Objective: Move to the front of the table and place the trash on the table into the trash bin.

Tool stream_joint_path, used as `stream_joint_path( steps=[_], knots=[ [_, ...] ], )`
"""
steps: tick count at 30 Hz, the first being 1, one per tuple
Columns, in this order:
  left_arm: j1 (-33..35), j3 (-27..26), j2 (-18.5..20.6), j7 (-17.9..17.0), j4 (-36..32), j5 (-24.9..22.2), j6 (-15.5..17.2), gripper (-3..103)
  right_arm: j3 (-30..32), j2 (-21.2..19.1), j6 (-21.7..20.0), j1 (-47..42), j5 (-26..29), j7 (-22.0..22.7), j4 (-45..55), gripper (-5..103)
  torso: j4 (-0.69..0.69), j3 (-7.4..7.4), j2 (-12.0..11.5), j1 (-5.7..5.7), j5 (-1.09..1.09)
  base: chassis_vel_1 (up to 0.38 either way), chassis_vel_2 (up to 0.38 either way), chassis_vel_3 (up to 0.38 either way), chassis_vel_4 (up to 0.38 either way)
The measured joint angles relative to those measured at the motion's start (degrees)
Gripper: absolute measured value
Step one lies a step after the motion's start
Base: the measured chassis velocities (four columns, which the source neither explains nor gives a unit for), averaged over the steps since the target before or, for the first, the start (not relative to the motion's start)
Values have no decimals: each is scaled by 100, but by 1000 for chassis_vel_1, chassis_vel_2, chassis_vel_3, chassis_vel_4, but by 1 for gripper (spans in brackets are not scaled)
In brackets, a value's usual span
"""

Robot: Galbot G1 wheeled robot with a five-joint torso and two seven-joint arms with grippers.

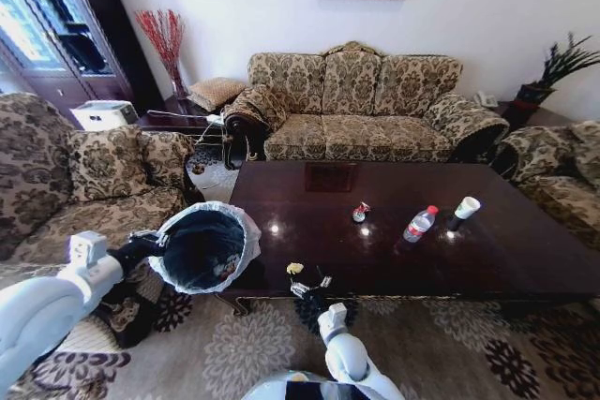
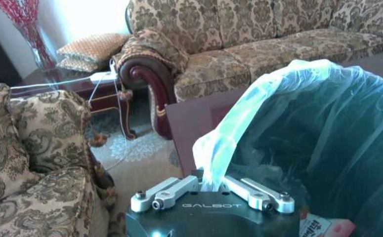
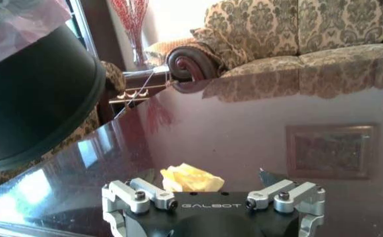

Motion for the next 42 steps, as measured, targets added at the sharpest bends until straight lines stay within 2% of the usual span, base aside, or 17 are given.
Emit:
stream_joint_path(
  steps=[4, 9, 10, 11, 13, 14, 15, 16, 19, 21, 23, 29, 32, 39, 42],
  knots=[
    [6, -23, 17, 0, -1, -11, 6, 0, -16, 20, -11, 5, -42, -37, -13, 100, -1, 0, 0, 0, -1, 0, 0, 0, 0],
    [16, -128, 168, -1, 10, -18, 7, 0, -5, 19, -22, -32, -482, -100, 50, 100, 4, 0, 0, 0, 10, 0, 0, 0, 0],
    [11, -132, 200, 2, 13, -23, 7, 0, 7, -26, -33, -57, -524, -141, 115, 100, 3, 0, 0, 0, 20, 0, 0, 0, 0],
    [-7, -133, 243, -1, 19, -31, 7, 0, -4, -207, -125, -135, -499, -304, 280, 100, -8, 1, 0, 0, 41, 0, 0, 0, 0],
    [-17, -129, 250, -1, 19, -32, 7, 0, 5, -331, -189, -137, -428, -382, 370, 100, -9, 1, 0, 0, 42, 0, 0, 0, 0],
    [-28, -116, 250, -2, 19, -31, 6, 0, 48, -488, -238, -130, -336, -456, 480, 100, -6, 1, 0, 0, 28, 0, 0, 0, 0],
    [-32, -92, 230, 0, 19, -29, 6, 0, 97, -690, -289, -135, -217, -571, 609, 100, -6, 0, 0, 0, 23, 0, 0, 0, 0],
    [-32, -92, 230, 0, 19, -29, 6, 0, 97, -690, -289, -135, -217, -571, 609, 100, -6, 0, 0, 0, 23, 0, 0, 0, 0],
    [-20, -71, 144, 5, 28, 3, 6, 0, 299, -1180, -349, -121, 23, -921, 882, 100, -1, 0, 0, 0, 17, 0, 0, 0, 0],
    [-19, -70, 137, 8, 33, 5, 5, 0, 318, -1244, -337, -100, 64, -1001, 884, 100, -1, 1, 0, 0, 17, 0, 0, 0, 0],
    [-24, -65, 122, 9, 42, 8, 1, 0, 329, -1384, -285, 66, 190, -1344, 786, 100, -1, 0, 0, 0, 14, 0, 0, 0, 0],
    [-28, -58, 114, 11, 25, 8, -3, 0, 179, -1334, -238, 471, 256, -1662, 311, 100, -1, 1, 0, 0, 13, 0, 0, 0, 0],
    [-22, -58, 104, 11, 31, 7, -5, 0, 23, -1184, -229, 757, 257, -1835, -98, 100, 0, 1, 0, 0, 11, 0, 0, 0, 0],
    [-24, -44, 111, 10, 78, 5, -6, 0, -109, -1011, -251, 976, 191, -1928, -446, 102, -1, 1, 0, 0, 10, 0, 0, 0, 0],
    [-25, -40, 137, 9, 103, 0, -8, 0, -131, -928, -253, 1035, 153, -1913, -557, 93, -1, 1, 0, 0, 11, 0, 0, 0, 0]
  ],
)
